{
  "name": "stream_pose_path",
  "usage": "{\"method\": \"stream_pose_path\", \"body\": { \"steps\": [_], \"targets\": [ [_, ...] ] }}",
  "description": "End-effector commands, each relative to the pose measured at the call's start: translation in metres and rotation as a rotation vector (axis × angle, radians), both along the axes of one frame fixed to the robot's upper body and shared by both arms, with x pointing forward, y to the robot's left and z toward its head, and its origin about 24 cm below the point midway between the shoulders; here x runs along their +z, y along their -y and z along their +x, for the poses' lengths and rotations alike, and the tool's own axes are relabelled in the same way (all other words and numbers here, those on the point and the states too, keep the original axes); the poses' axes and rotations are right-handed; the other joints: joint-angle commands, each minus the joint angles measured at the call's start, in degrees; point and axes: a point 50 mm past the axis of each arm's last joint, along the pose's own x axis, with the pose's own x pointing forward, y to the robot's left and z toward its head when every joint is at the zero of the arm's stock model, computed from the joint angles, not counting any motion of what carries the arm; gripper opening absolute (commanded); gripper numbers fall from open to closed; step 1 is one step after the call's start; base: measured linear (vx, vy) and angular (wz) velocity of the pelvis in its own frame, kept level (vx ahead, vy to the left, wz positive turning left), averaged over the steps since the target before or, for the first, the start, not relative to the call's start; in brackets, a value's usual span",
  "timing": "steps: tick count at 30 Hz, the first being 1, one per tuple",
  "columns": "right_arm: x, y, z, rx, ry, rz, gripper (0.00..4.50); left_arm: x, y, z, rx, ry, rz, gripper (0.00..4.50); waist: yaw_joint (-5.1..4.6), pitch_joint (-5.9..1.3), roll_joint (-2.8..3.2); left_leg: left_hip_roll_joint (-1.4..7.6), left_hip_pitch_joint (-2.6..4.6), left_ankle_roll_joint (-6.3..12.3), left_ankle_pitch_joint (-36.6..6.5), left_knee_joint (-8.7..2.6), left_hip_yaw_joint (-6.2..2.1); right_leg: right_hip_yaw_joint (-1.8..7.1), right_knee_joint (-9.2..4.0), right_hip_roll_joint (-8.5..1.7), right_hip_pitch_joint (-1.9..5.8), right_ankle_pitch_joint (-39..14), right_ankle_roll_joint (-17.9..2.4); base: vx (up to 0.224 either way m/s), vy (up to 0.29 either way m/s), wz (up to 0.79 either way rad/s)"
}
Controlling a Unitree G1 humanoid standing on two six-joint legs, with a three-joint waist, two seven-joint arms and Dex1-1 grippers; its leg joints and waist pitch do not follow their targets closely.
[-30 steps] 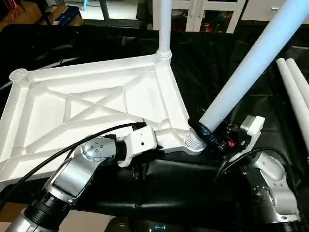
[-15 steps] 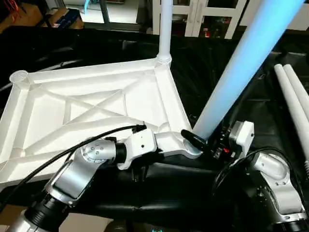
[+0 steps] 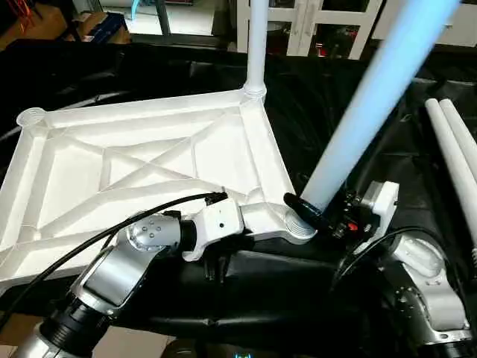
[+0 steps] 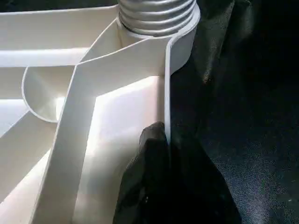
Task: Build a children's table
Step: Insert table leg to table base
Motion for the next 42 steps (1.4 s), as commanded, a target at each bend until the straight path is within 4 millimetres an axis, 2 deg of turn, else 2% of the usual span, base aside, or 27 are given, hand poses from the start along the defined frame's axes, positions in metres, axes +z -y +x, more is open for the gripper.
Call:
{"method": "stream_pose_path", "body": {
  "steps": [1, 19, 20, 22, 23, 24, 25, 26, 27, 29, 30, 34, 37, 39, 42],
  "targets": [
    [-0.059, 0.004, -0.018, 0.018, -0.321, -0.114, 1.86, -0.019, -0.002, -0.004, 0.011, -0.067, 0.045, 0.06, -0.44, -0.73, 0.09, 1.35, 0.73, -0.85, -23.8, -4.59, -0.70, 0.67, -4.58, -0.94, -0.29, -19.4, -8.2, 0.000, 0.000, 0.00],
    [-0.054, 0.004, -0.015, -0.008, -0.292, -0.096, 1.86, -0.020, -0.002, -0.003, 0.021, -0.051, 0.059, 0.06, -0.46, -0.86, 0.15, 1.37, 0.57, -1.55, -25.9, -4.86, -0.97, 0.70, -4.84, -1.05, -0.46, -21.8, -7.0, 0.000, 0.000, 0.00],
    [-0.053, 0.004, -0.015, -0.004, -0.293, -0.088, 2.20, -0.020, -0.003, -0.003, 0.022, -0.051, 0.059, 0.02, -0.47, -0.85, 0.15, 1.38, 0.55, -1.52, -25.9, -4.90, -0.99, 0.71, -4.84, -1.05, -0.47, -22.0, -7.0, 0.000, 0.000, 0.00],
    [-0.052, 0.004, -0.015, 0.006, -0.299, -0.076, 2.55, -0.021, -0.003, -0.003, 0.023, -0.050, 0.059, 0.00, -0.45, -1.03, 0.11, 1.36, 0.58, -1.41, -25.4, -4.81, -0.94, 0.73, -4.84, -1.06, -0.41, -21.7, -7.0, 0.000, 0.000, 0.00],
    [-0.051, 0.004, -0.015, 0.010, -0.298, -0.076, 2.57, -0.021, -0.003, -0.003, 0.023, -0.049, 0.059, 0.00, -0.46, -1.02, 0.11, 1.33, 0.49, -1.33, -24.8, -4.80, -0.96, 0.72, -4.75, -0.95, -0.30, -21.0, -7.2, 0.000, 0.000, 0.00],
    [-0.050, 0.004, -0.014, 0.005, -0.288, -0.081, 2.64, -0.021, -0.003, -0.003, 0.023, -0.049, 0.059, 0.00, -0.31, -1.40, 0.27, 1.44, 0.76, -1.29, -23.4, -4.58, -0.75, 0.76, -4.69, -0.98, -0.35, -18.6, -8.0, 0.000, 0.000, 0.00],
    [-0.049, 0.004, -0.014, 0.001, -0.279, -0.085, 2.76, -0.021, -0.003, -0.003, 0.023, -0.049, 0.059, 0.00, -0.36, -1.46, 0.02, 1.38, 0.56, -1.15, -22.2, -4.42, -0.67, 0.76, -4.49, -0.86, -0.15, -16.6, -8.3, 0.000, 0.000, 0.00],
    [-0.046, 0.003, -0.013, -0.004, -0.264, -0.090, 2.76, -0.021, -0.003, -0.003, 0.023, -0.048, 0.059, 0.00, -0.27, -1.65, -0.08, 1.27, 0.20, -0.46, -18.6, -4.20, -0.60, 0.64, -3.95, -0.75, 0.31, -11.9, -9.0, 0.000, 0.000, 0.00],
    [-0.044, 0.003, -0.013, -0.002, -0.254, -0.091, 2.76, -0.021, -0.003, -0.003, 0.023, -0.048, 0.058, 0.00, -0.22, -1.55, 0.17, 1.19, 0.16, 0.22, -17.0, -4.09, -0.41, 0.59, -3.87, -0.75, 0.26, -10.0, -9.4, 0.000, 0.000, 0.00],
    [-0.040, 0.002, -0.013, 0.002, -0.241, -0.086, 2.76, -0.021, -0.003, -0.003, 0.023, -0.047, 0.058, 0.00, -0.22, -1.65, 0.31, 1.18, 0.18, 0.67, -16.2, -3.99, -0.32, 0.50, -3.76, -0.81, 0.43, -9.4, -9.9, 0.000, 0.000, 0.00],
    [-0.039, 0.002, -0.012, 0.003, -0.237, -0.083, 2.76, -0.021, -0.003, -0.003, 0.023, -0.047, 0.058, 0.00, -0.25, -1.65, 0.00, 1.14, 0.03, 0.90, -16.1, -3.98, -0.33, 0.49, -3.74, -0.83, 0.57, -9.9, -10.0, 0.000, 0.000, 0.00],
    [-0.028, 0.003, -0.013, 0.006, -0.207, -0.066, 2.76, -0.020, -0.004, -0.003, 0.025, -0.046, 0.057, 0.00, -0.16, -1.75, 0.10, 1.21, 0.18, 1.04, -16.0, -3.95, -0.35, 0.54, -3.81, -0.94, 0.58, -11.4, -9.8, 0.000, 0.000, 0.00],
    [-0.022, 0.004, -0.014, 0.003, -0.185, -0.061, 2.76, -0.020, -0.004, -0.003, 0.027, -0.046, 0.056, 0.00, -0.02, -1.98, 0.10, 1.17, 0.23, 1.58, -13.4, -3.64, -0.24, 0.50, -3.45, -0.79, 0.70, -7.6, -10.2, 0.000, 0.000, 0.00],
    [-0.020, 0.005, -0.015, 0.001, -0.179, -0.059, 2.76, -0.020, -0.004, -0.003, 0.028, -0.046, 0.057, 0.00, -0.01, -2.24, 0.12, 1.02, 0.19, 2.33, -10.2, -3.24, -0.12, 0.35, -2.94, -0.60, 0.88, -2.5, -11.1, 0.000, 0.000, 0.00],
    [-0.015, 0.009, -0.016, -0.011, -0.174, -0.041, 2.76, -0.020, -0.004, -0.002, 0.029, -0.046, 0.057, 0.00, 0.07, -2.33, 0.04, 0.88, 0.07, 3.46, -8.2, -2.91, -0.01, 0.28, -2.58, -0.55, 1.07, 1.1, -11.8, 0.000, 0.000, 0.00]
  ]
}}
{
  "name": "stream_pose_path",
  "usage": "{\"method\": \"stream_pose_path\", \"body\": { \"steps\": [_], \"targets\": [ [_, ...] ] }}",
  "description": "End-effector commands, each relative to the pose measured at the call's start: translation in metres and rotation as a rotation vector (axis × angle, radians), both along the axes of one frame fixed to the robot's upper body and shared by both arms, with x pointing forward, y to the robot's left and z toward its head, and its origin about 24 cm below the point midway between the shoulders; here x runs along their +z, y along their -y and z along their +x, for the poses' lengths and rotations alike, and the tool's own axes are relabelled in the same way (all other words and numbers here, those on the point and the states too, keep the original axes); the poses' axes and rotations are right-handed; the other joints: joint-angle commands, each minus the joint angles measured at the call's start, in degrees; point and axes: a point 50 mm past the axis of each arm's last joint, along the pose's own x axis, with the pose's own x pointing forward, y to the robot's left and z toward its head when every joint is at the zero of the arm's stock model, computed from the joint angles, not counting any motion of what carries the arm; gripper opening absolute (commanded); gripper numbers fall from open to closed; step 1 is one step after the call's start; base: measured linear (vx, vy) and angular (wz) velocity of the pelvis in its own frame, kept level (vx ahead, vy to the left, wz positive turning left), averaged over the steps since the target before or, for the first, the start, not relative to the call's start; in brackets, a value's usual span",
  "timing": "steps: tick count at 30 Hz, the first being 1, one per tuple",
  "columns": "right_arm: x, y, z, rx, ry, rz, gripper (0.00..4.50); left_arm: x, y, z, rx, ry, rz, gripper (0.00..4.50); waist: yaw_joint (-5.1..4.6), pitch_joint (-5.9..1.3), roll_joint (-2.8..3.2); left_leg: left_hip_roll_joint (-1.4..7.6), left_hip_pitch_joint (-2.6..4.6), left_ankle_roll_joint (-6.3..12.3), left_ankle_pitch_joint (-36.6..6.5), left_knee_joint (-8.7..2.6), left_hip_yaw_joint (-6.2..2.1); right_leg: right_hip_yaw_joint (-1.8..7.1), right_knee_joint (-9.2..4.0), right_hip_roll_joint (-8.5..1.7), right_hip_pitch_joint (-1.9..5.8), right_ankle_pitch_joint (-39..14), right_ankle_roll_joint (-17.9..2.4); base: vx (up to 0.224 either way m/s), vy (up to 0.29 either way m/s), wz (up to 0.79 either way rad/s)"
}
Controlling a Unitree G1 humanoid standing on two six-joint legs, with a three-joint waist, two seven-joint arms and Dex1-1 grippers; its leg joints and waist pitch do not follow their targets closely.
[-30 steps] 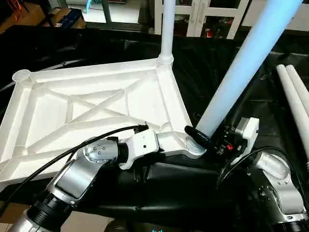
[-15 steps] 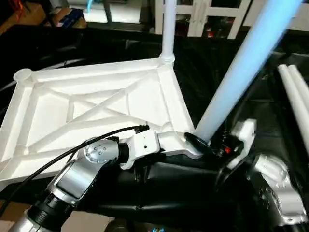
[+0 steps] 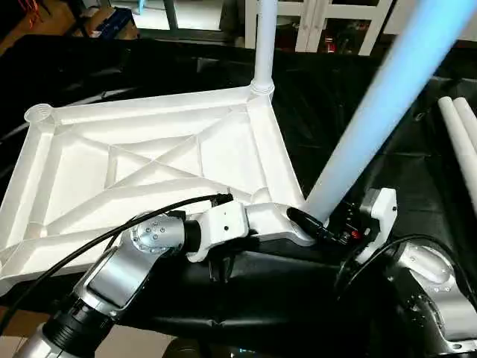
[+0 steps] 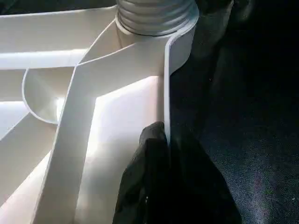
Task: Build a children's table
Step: Insert table leg to table base
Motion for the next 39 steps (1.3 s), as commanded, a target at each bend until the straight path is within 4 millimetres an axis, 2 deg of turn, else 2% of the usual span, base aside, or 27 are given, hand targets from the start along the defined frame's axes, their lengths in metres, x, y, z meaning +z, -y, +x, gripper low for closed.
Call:
{"method": "stream_pose_path", "body": {
  "steps": [1, 2, 4, 7, 8, 11, 18, 22, 30, 39],
  "targets": [
    [-0.010, 0.000, -0.008, 0.019, -0.070, 0.002, 2.76, -0.022, -0.009, 0.000, 0.057, -0.074, 0.061, 0.00, -0.49, -2.31, -0.70, 0.92, 1.04, 3.74, -8.3, -2.90, -0.03, 0.30, -2.55, -0.52, 1.56, 1.2, -11.8, 0.000, 0.000, 0.00],
    [-0.010, 0.000, -0.009, 0.020, -0.072, 0.003, 3.06, -0.022, -0.009, 0.000, 0.057, -0.074, 0.061, 0.00, -0.47, -2.36, -0.60, 0.89, 1.01, 3.99, -8.2, -2.87, -0.06, 0.26, -2.51, -0.57, 1.66, 1.1, -11.9, 0.000, 0.000, 0.00],
    [-0.010, 0.001, -0.010, 0.017, -0.071, 0.004, 3.11, -0.022, -0.009, 0.000, 0.057, -0.074, 0.061, 0.00, -0.45, -2.31, -0.70, 0.90, 0.93, 4.20, -8.3, -2.85, -0.07, 0.23, -2.53, -0.60, 1.71, 0.5, -12.0, 0.000, 0.000, 0.00],
    [-0.009, 0.001, -0.011, 0.011, -0.069, 0.003, 3.43, -0.022, -0.009, 0.000, 0.056, -0.074, 0.062, 0.00, -0.57, -2.20, -0.73, 0.96, 0.92, 4.05, -9.9, -2.99, -0.10, 0.26, -2.79, -0.77, 1.66, -3.1, -12.0, 0.000, 0.000, 0.00],
    [-0.009, 0.002, -0.010, 0.001, -0.064, -0.001, 3.53, -0.022, -0.009, 0.000, 0.057, -0.074, 0.062, 0.00, -0.60, -2.19, -0.56, 1.00, 0.97, 3.87, -10.6, -3.04, -0.14, 0.26, -2.91, -0.83, 1.60, -4.6, -11.9, 0.000, 0.000, 0.00],
    [-0.006, 0.002, -0.010, -0.003, -0.054, -0.009, 3.53, -0.022, -0.010, 0.000, 0.058, -0.074, 0.063, 0.00, -0.78, -2.16, -0.62, 1.01, 0.99, 3.59, -11.1, -3.07, -0.16, 0.27, -3.06, -0.81, 1.49, -6.3, -11.7, 0.000, 0.000, 0.00],
    [-0.003, 0.002, -0.010, 0.007, -0.050, -0.019, 3.53, -0.022, -0.011, 0.001, 0.059, -0.075, 0.064, 0.00, -0.76, -2.46, -0.75, 0.91, 0.97, 4.98, -7.7, -2.60, -0.07, 0.23, -2.47, -0.68, 1.69, -1.2, -12.8, 0.000, 0.000, 0.00],
    [-0.001, 0.003, -0.009, -0.004, -0.036, -0.020, 3.53, -0.022, -0.011, 0.000, 0.061, -0.075, 0.064, 0.00, -0.77, -2.51, -0.80, 0.92, 0.99, 5.19, -8.1, -2.56, -0.07, 0.25, -2.48, -0.77, 1.75, -2.3, -13.0, 0.000, 0.000, 0.00],
    [0.005, 0.006, -0.004, -0.023, -0.015, -0.012, 3.53, -0.023, -0.011, 0.000, 0.062, -0.077, 0.065, 0.00, -0.79, -2.68, -0.80, 0.87, 0.94, 5.79, -6.9, -2.29, -0.07, 0.25, -2.18, -0.72, 1.86, -1.1, -13.6, 0.000, 0.000, 0.00],
    [0.007, 0.007, -0.003, -0.026, -0.009, -0.006, 3.53, -0.023, -0.012, -0.001, 0.061, -0.080, 0.067, 0.00, -0.87, -2.62, -0.85, 0.89, 0.90, 5.03, -9.0, -2.26, -0.08, 0.33, -2.32, -0.73, 1.68, -4.3, -13.2, 0.000, 0.000, 0.00]
  ]
}}
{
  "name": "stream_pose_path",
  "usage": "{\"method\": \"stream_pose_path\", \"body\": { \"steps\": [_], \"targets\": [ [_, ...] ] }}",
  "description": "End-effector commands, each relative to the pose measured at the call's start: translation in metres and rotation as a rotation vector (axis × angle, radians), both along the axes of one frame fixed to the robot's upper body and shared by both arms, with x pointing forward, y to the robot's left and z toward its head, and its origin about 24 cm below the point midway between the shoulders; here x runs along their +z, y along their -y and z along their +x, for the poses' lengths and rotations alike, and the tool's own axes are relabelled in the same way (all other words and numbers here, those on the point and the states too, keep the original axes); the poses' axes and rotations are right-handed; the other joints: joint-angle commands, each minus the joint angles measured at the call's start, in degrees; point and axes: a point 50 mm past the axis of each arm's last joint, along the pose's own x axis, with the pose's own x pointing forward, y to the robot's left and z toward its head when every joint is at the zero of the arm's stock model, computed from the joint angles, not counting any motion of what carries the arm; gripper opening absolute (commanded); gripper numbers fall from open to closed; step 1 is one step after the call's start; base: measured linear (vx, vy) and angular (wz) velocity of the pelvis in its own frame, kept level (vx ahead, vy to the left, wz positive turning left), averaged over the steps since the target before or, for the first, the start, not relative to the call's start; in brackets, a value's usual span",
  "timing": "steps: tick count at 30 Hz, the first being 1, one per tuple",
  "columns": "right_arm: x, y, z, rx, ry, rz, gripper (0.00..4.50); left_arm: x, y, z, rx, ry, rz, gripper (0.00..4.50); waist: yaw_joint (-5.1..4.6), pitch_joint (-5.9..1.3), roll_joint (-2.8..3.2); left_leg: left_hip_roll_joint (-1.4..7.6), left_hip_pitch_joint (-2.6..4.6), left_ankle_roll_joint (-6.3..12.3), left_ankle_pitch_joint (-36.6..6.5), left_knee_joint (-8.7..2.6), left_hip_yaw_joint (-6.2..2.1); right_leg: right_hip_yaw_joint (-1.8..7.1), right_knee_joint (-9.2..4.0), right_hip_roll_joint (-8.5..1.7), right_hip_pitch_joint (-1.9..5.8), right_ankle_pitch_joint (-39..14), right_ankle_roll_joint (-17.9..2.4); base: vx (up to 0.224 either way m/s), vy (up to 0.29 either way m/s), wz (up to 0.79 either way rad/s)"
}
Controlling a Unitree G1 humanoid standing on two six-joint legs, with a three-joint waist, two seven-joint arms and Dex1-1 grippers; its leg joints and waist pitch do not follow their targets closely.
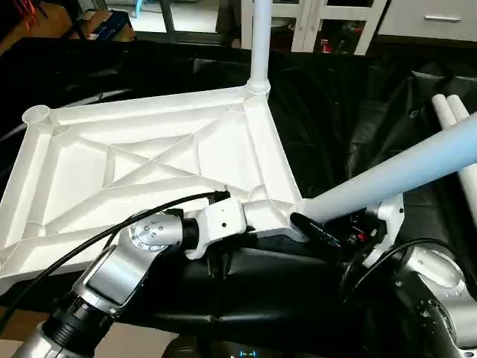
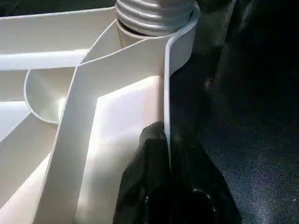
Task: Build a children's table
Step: Insert table leg to table base
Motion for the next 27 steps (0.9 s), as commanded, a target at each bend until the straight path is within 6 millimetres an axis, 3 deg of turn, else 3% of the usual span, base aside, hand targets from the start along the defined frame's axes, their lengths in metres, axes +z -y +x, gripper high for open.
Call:
{"method": "stream_pose_path", "body": {
  "steps": [1, 6, 19, 27],
  "targets": [
    [0.0052, 0.0002, 0.0006, 0.004, 0.012, 0.005, 3.53, -0.0229, -0.0081, -0.0045, 0.036, -0.085, 0.066, 0.00, -0.23, -2.62, -0.91, 0.72, 0.90, 4.89, -9.1, -3.12, -0.12, 0.24, -3.15, -0.77, 1.90, -4.5, -13.0, 0.000, 0.000, 0.00],
    [0.0072, 0.0011, 0.0018, 0.010, 0.013, 0.011, 3.53, -0.0231, -0.0081, -0.0046, 0.036, -0.088, 0.067, 0.00, -0.20, -2.75, -0.90, 0.71, 0.94, 5.13, -8.2, -2.99, -0.10, 0.24, -2.95, -0.72, 1.92, -3.0, -13.3, 0.000, 0.000, 0.00],
    [0.0072, 0.0029, 0.0027, 0.041, 0.008, -0.001, 2.36, -0.0236, -0.0095, -0.0056, 0.036, -0.091, 0.068, 0.00, -0.19, -2.81, -0.99, 0.73, 0.95, 5.80, -7.7, -2.83, -0.05, 0.24, -2.82, -0.75, 1.98, -2.4, -13.9, 0.000, 0.000, 0.00],
    [0.0073, 0.0034, 0.0037, 0.079, -0.006, -0.013, 1.94, -0.0239, -0.0106, -0.0064, 0.036, -0.095, 0.069, 0.00, -0.18, -2.91, -1.02, 0.69, 0.94, 6.22, -7.2, -2.71, -0.05, 0.21, -2.66, -0.67, 2.07, -1.4, -14.2, 0.000, 0.000, 0.00]
  ]
}}
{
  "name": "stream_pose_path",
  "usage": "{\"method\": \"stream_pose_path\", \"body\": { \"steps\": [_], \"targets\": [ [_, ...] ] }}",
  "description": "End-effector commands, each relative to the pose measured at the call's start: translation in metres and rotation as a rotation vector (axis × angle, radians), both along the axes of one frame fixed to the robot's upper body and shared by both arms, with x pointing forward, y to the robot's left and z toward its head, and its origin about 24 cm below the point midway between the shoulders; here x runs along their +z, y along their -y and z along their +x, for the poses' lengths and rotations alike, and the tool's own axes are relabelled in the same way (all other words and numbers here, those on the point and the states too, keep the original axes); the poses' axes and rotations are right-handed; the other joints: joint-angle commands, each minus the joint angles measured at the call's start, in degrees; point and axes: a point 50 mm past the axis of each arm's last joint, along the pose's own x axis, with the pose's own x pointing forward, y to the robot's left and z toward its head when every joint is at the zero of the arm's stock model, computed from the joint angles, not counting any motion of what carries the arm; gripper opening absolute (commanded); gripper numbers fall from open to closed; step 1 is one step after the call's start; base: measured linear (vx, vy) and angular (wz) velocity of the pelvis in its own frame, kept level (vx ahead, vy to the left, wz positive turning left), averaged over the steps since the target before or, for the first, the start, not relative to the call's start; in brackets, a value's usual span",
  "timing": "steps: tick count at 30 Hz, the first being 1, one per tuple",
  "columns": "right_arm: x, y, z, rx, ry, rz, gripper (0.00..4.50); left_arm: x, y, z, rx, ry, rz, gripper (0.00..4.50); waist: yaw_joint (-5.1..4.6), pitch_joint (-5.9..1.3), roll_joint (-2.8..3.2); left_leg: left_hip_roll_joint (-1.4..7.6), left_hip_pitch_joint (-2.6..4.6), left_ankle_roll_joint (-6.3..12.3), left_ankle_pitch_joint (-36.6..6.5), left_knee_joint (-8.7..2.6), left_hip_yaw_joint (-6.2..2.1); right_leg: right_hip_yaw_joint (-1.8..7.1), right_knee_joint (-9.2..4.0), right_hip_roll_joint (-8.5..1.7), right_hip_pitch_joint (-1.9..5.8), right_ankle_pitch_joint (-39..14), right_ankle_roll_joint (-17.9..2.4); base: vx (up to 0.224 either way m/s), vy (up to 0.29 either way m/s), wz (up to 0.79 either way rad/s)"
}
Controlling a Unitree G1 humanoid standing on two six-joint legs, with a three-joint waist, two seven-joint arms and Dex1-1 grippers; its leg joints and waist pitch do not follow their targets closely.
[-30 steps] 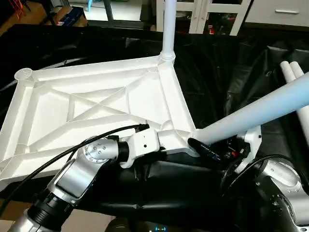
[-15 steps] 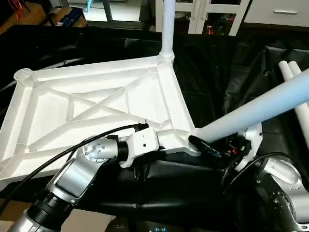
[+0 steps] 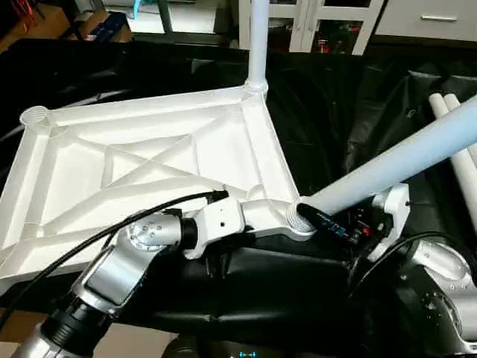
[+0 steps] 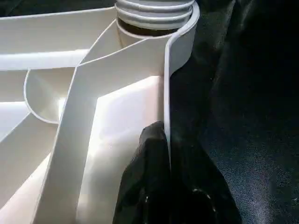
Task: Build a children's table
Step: Insert table leg to table base
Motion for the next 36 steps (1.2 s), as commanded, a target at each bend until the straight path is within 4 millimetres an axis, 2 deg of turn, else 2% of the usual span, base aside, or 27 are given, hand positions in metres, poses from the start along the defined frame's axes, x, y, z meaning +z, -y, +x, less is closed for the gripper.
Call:
{"method": "stream_pose_path", "body": {
  "steps": [1, 6, 9, 12, 13, 14, 18, 21, 23, 25, 26, 27, 28, 30, 34, 36],
  "targets": [
    [-0.003, 0.000, -0.001, 0.039, -0.031, -0.010, 1.93, -0.024, -0.009, -0.006, 0.030, -0.093, 0.067, 0.00, -0.16, -2.90, -0.96, 0.65, 1.02, 6.15, -7.0, -2.94, -0.08, 0.21, -2.71, -0.71, 2.07, -0.9, -14.3, 0.000, 0.000, 0.00],
    [-0.008, 0.001, -0.001, 0.118, -0.094, -0.087, 1.91, -0.024, -0.008, -0.006, 0.022, -0.094, 0.071, 0.00, -0.19, -2.89, -0.86, 0.61, 1.11, 6.32, -6.9, -2.83, -0.06, 0.19, -2.64, -0.68, 2.20, -0.2, -14.9, 0.000, 0.000, 0.00],
    [-0.014, 0.001, 0.000, 0.234, -0.161, -0.199, 1.91, -0.023, -0.006, -0.007, 0.009, -0.093, 0.072, 0.00, -0.12, -3.09, -0.86, 0.60, 1.15, 7.04, -5.3, -2.56, 0.00, 0.21, -2.34, -0.58, 2.36, 2.8, -15.7, 0.000, 0.000, 0.00],
    [-0.019, 0.003, 0.001, 0.303, -0.229, -0.279, 1.91, -0.023, -0.005, -0.006, 0.001, -0.090, 0.070, 0.00, 0.00, -3.13, -0.84, 0.64, 1.16, 7.48, -5.0, -2.51, 0.03, 0.14, -2.26, -0.62, 2.44, 3.5, -16.3, 0.000, 0.000, 0.00],
    [-0.021, 0.004, 0.001, 0.319, -0.245, -0.304, 1.91, -0.022, -0.004, -0.006, 0.000, -0.088, 0.069, 0.00, 0.02, -3.43, -0.90, 0.68, 1.22, 7.67, -4.6, -2.42, -0.03, 0.10, -2.11, -0.68, 2.59, 3.9, -16.7, 0.000, 0.000, 0.00],
    [-0.022, 0.005, 0.003, 0.335, -0.254, -0.323, 1.91, -0.022, -0.004, -0.005, 0.000, -0.087, 0.069, 0.00, 0.04, -3.36, -0.86, 0.69, 1.22, 7.86, -4.5, -2.39, 0.03, 0.08, -2.14, -0.66, 2.51, 3.7, -17.0, 0.000, 0.000, 0.00],
    [-0.025, 0.004, 0.007, 0.386, -0.290, -0.358, 1.91, -0.022, -0.007, -0.003, 0.005, -0.080, 0.079, 0.00, 0.33, -3.94, -0.80, 0.80, 1.37, 8.00, -4.5, -2.23, 0.02, 0.02, -2.02, -0.78, 2.71, 3.7, -18.1, 0.000, 0.000, 0.00],
    [-0.028, 0.003, 0.007, 0.407, -0.305, -0.379, 1.91, -0.022, -0.007, -0.002, 0.009, -0.078, 0.081, 0.00, 0.31, -4.08, -0.89, 0.81, 1.29, 8.02, -4.8, -2.21, 0.02, -0.05, -2.02, -0.77, 2.70, 3.4, -18.2, 0.000, 0.000, 0.00],
    [-0.038, -0.001, 0.006, 0.454, -0.361, -0.437, 1.91, -0.023, -0.007, -0.002, 0.013, -0.084, 0.085, 0.00, 0.28, -3.97, -0.68, 0.92, 1.43, 7.43, -6.3, -2.35, 0.02, -0.07, -2.23, -0.85, 2.61, 1.6, -18.3, 0.000, 0.000, 0.00],
    [-0.042, -0.001, 0.006, 0.465, -0.380, -0.456, 1.91, -0.024, -0.007, -0.002, 0.011, -0.088, 0.087, 0.00, 0.20, -3.98, -0.74, 0.91, 1.46, 6.57, -7.7, -2.46, -0.01, -0.09, -2.34, -0.87, 2.63, -0.2, -18.1, 0.000, 0.000, 0.00],
    [-0.046, -0.002, 0.005, 0.476, -0.401, -0.463, 1.91, -0.024, -0.007, -0.003, 0.009, -0.090, 0.088, 0.00, 0.21, -3.78, -0.21, 0.96, 1.59, 5.88, -8.9, -2.64, -0.08, -0.09, -2.52, -0.90, 2.43, -1.5, -17.8, 0.000, 0.000, 0.00],
    [-0.046, -0.002, 0.005, 0.476, -0.401, -0.463, 1.91, -0.024, -0.007, -0.003, 0.009, -0.090, 0.088, 0.00, 0.12, -3.75, -0.44, 1.00, 1.73, 5.00, -10.9, -2.81, -0.05, -0.08, -2.79, -0.86, 2.43, -3.1, -17.5, 0.000, 0.000, 0.00],
    [-0.051, -0.006, 0.007, 0.475, -0.408, -0.466, 1.91, -0.024, -0.005, -0.004, 0.002, -0.095, 0.086, 0.00, 0.18, -3.61, -0.17, 1.02, 1.75, 4.49, -11.8, -2.91, -0.15, -0.06, -2.84, -0.95, 2.40, -3.9, -17.4, 0.000, 0.000, 0.00],
    [-0.052, -0.009, 0.010, 0.470, -0.406, -0.454, 1.91, -0.024, -0.003, -0.004, -0.003, -0.095, 0.084, 0.00, -0.01, -3.54, -0.40, 1.00, 1.91, 2.79, -15.0, -3.26, -0.22, -0.07, -3.16, -0.84, 2.31, -6.9, -16.8, 0.000, 0.000, 0.00],
    [-0.054, -0.011, 0.012, 0.459, -0.421, -0.432, 1.91, -0.024, -0.001, -0.005, -0.011, -0.098, 0.081, 0.00, -0.18, -3.45, -0.55, 1.01, 1.95, 1.45, -17.5, -3.60, -0.42, 0.06, -3.50, -0.85, 2.25, -9.9, -15.6, 0.000, 0.000, 0.00],
    [-0.055, -0.013, 0.016, 0.411, -0.408, -0.399, 1.91, -0.024, -0.001, -0.005, -0.012, -0.098, 0.077, 0.00, -0.30, -3.25, -1.31, 0.96, 1.73, 1.63, -17.5, -3.71, -0.36, 0.15, -3.72, -0.82, 2.10, -10.9, -14.9, 0.000, 0.000, 0.00]
  ]
}}
